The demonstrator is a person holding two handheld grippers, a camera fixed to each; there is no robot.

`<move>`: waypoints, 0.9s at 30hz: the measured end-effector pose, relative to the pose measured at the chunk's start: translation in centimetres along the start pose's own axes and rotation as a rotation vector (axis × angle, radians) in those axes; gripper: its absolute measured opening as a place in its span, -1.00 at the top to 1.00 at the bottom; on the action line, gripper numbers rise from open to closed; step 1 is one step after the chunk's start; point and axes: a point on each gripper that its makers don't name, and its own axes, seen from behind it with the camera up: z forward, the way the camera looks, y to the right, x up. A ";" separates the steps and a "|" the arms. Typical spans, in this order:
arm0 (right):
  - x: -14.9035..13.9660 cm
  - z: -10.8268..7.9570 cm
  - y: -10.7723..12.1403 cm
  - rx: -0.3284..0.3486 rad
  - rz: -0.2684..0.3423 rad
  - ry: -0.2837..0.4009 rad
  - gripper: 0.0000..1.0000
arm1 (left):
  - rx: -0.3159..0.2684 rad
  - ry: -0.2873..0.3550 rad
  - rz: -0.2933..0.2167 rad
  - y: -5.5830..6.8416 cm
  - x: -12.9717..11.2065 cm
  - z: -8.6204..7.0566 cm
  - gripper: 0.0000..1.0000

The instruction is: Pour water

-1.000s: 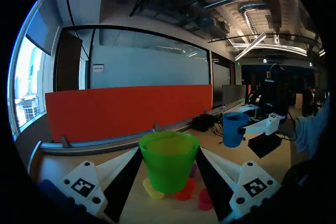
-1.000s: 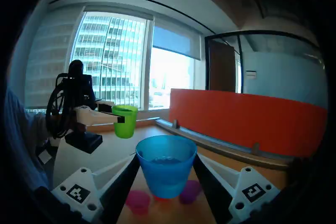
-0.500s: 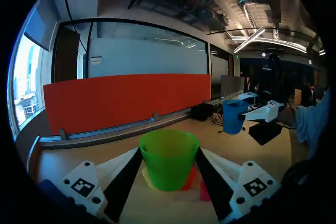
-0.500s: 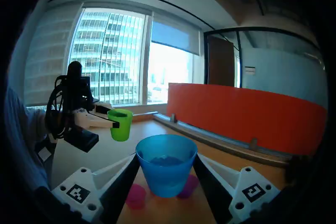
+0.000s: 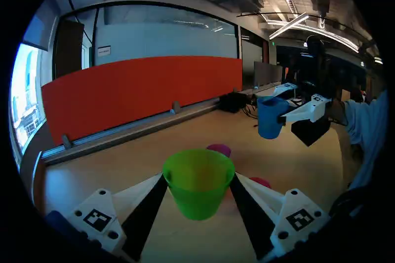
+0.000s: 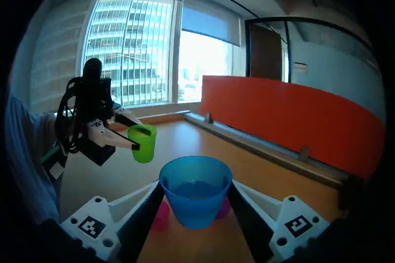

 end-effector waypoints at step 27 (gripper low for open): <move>-8.7 1.7 0.9 0.059 0.002 -0.253 -0.80 | -0.098 -0.294 0.086 1.3 -9.3 3.0 -0.74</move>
